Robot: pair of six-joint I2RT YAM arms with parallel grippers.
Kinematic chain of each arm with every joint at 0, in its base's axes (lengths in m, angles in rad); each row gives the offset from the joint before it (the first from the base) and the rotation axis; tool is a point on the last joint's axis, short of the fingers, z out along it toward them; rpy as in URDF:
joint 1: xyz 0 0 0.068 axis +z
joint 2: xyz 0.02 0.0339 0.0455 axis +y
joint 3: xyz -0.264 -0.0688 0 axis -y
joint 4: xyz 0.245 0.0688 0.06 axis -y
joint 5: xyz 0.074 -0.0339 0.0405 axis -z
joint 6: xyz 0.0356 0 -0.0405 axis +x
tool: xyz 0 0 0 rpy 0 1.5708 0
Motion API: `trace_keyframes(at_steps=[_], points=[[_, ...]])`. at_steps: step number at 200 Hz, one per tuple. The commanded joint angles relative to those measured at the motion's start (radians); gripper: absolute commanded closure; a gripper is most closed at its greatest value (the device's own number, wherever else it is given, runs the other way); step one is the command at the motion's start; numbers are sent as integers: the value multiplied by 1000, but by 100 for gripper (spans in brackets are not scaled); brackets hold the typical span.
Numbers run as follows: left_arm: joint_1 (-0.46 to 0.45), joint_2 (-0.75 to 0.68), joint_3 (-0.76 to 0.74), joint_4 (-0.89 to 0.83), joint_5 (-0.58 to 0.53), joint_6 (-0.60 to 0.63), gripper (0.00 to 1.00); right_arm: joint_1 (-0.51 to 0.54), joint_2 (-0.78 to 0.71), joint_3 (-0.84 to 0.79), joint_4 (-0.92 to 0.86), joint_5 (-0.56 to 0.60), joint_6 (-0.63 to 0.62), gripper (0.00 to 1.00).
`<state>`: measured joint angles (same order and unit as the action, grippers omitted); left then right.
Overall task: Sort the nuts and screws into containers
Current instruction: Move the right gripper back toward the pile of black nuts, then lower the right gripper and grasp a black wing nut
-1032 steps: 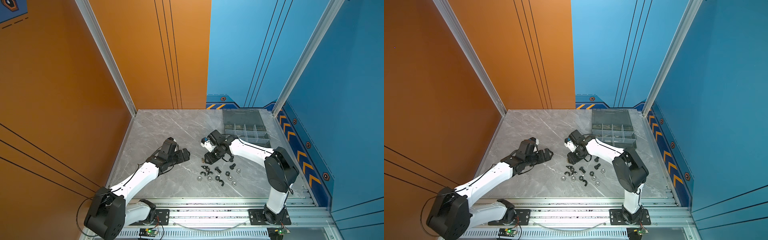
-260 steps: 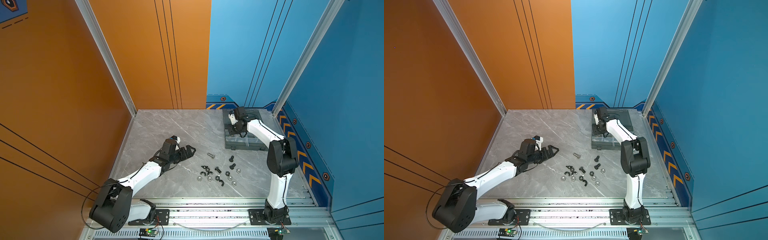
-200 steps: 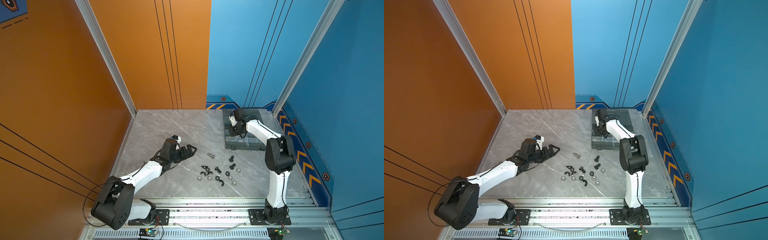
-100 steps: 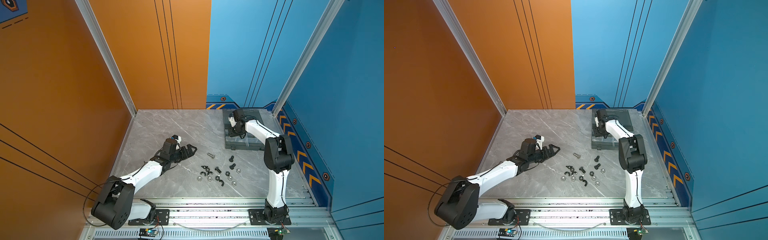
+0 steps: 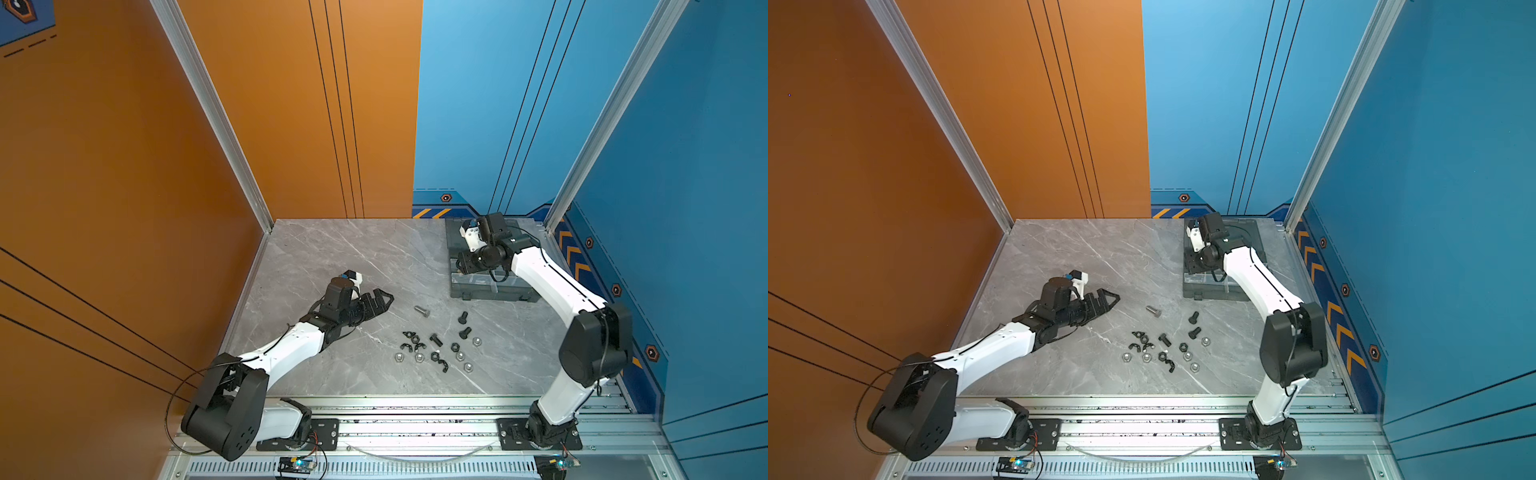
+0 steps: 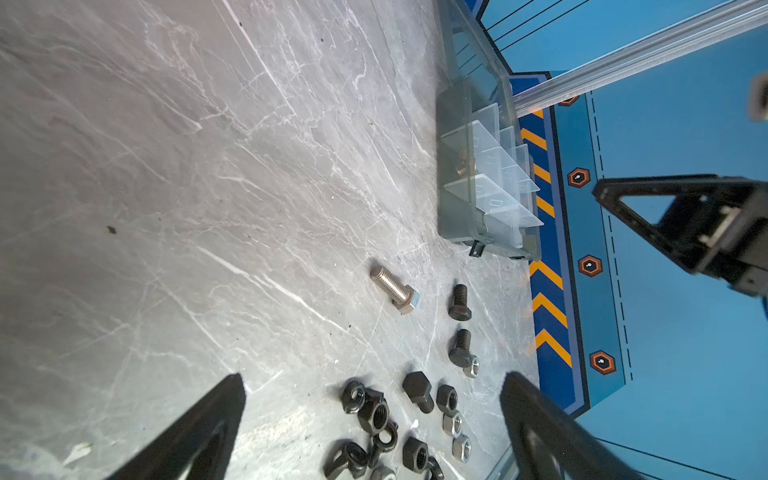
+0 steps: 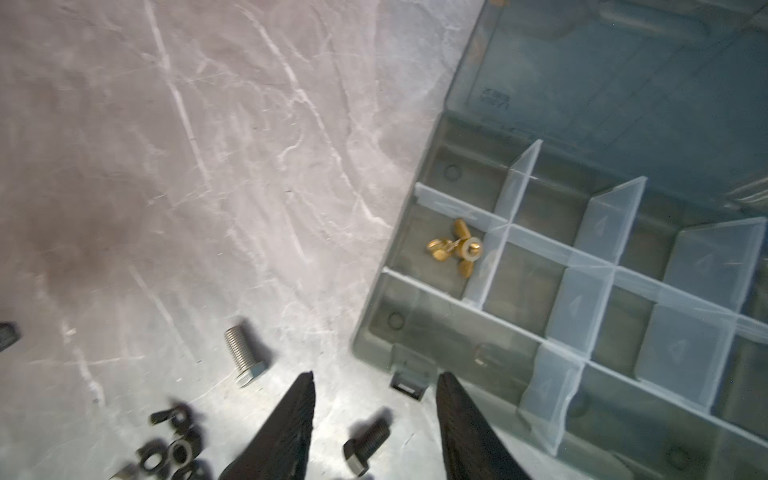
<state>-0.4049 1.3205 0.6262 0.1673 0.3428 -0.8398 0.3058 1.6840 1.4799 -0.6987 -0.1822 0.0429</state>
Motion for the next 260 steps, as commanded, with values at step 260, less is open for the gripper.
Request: trace_keyframes(at_steps=[260], points=[[67, -54, -109, 115, 106, -103, 2, 385, -44, -382, 317, -227, -239, 50]])
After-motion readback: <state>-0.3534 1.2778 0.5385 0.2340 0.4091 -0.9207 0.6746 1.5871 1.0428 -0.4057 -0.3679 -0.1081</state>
